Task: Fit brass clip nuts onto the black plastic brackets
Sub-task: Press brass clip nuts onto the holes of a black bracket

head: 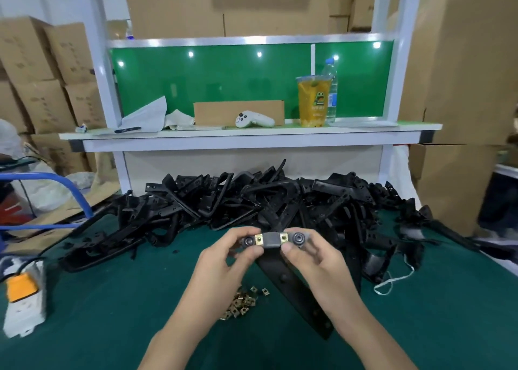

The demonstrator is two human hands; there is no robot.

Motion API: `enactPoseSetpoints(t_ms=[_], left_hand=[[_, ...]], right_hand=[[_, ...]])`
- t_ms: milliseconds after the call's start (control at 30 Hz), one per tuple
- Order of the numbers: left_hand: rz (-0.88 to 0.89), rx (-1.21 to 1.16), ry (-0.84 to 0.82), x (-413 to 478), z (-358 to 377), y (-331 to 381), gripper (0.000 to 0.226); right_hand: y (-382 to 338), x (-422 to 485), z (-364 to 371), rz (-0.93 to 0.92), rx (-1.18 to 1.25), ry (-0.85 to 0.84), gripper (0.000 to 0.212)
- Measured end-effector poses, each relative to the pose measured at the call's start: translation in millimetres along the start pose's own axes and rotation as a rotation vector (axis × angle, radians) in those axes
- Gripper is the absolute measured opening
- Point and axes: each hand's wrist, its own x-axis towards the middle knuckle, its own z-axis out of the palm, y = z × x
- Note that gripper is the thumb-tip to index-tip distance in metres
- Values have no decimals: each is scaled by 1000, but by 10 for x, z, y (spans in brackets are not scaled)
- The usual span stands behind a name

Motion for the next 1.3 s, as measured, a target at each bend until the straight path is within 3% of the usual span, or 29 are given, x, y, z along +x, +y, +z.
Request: enactPoseSetpoints(t_ms=[200,500,633,867,1033,1300], left_hand=[[55,128,47,-45,-115,130,33],[231,229,180,-43,-134,212,26],[240,250,182,-41,-124,203,22],[302,476,142,-167,-43,115,28],[444,568,220,-202,-11,22,41],[552,599,283,-184,22,-111,47]], right_hand=[[-122,-25,102,23,118,36,26],[-298,-1,121,-27,95,19,13],[-300,-13,70,-103,-189,112,18],[-75,-41,44,-556,-902,189,36],[151,-70,29,-754,-994,248,37],[280,-71,-3,-865,-1047,311,31]])
